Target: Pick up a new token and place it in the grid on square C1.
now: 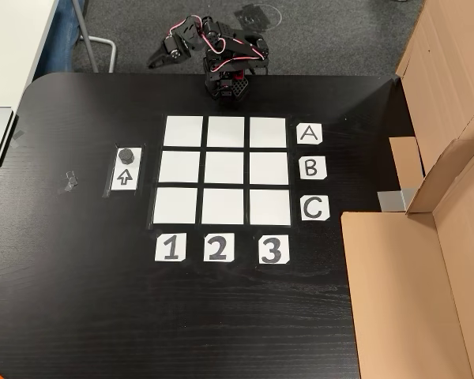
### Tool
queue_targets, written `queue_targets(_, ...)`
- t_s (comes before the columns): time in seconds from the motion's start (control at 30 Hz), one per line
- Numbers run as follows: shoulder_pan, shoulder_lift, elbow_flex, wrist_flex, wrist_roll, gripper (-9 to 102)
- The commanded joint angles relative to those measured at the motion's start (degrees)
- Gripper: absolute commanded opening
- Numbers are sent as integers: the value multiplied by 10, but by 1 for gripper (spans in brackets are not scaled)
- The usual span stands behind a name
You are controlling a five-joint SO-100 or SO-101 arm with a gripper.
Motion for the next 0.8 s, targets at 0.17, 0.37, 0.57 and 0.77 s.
queue_targets(0.17, -51, -363, -361, 28, 73, -1)
queue_targets(0.37, -69, -533, -498, 33, 74, -1)
queue_targets(0.57, -83, -712, -585, 12, 67, 0)
queue_targets(0.77, -111, -809, -627, 0, 32, 17)
